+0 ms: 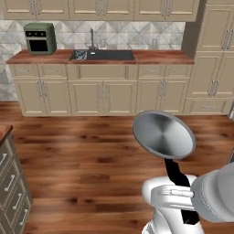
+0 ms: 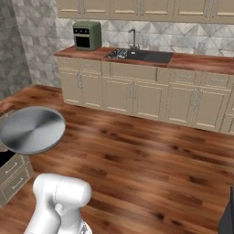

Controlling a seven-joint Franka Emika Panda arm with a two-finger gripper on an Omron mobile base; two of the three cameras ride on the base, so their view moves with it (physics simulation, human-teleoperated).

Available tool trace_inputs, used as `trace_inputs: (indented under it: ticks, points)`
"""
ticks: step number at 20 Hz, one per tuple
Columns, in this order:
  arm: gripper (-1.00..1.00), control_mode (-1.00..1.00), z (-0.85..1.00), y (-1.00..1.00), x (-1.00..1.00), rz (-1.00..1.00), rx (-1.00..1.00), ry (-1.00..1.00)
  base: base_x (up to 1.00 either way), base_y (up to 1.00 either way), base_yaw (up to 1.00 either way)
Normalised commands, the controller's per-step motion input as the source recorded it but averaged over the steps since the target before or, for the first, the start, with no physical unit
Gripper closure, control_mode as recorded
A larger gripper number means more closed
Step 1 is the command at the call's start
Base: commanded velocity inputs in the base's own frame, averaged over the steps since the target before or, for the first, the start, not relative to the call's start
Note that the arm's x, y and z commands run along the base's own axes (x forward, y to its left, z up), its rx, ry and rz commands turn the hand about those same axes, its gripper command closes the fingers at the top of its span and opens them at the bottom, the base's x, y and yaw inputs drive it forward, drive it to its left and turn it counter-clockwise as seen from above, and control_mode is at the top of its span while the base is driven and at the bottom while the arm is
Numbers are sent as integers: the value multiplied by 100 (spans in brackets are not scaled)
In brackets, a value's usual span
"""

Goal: Move the pot and pan from the stove into the sink.

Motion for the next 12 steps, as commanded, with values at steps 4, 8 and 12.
trace_inputs:
  ticks: [4, 8, 12]
  points:
    - [100, 100, 0, 0, 0, 0, 0, 0, 58, 0, 0]
    - [100, 100, 0, 0, 0, 0, 0, 0, 82, 2, 0]
    - [100, 100, 0, 0, 0, 0, 0, 0, 93, 7, -1]
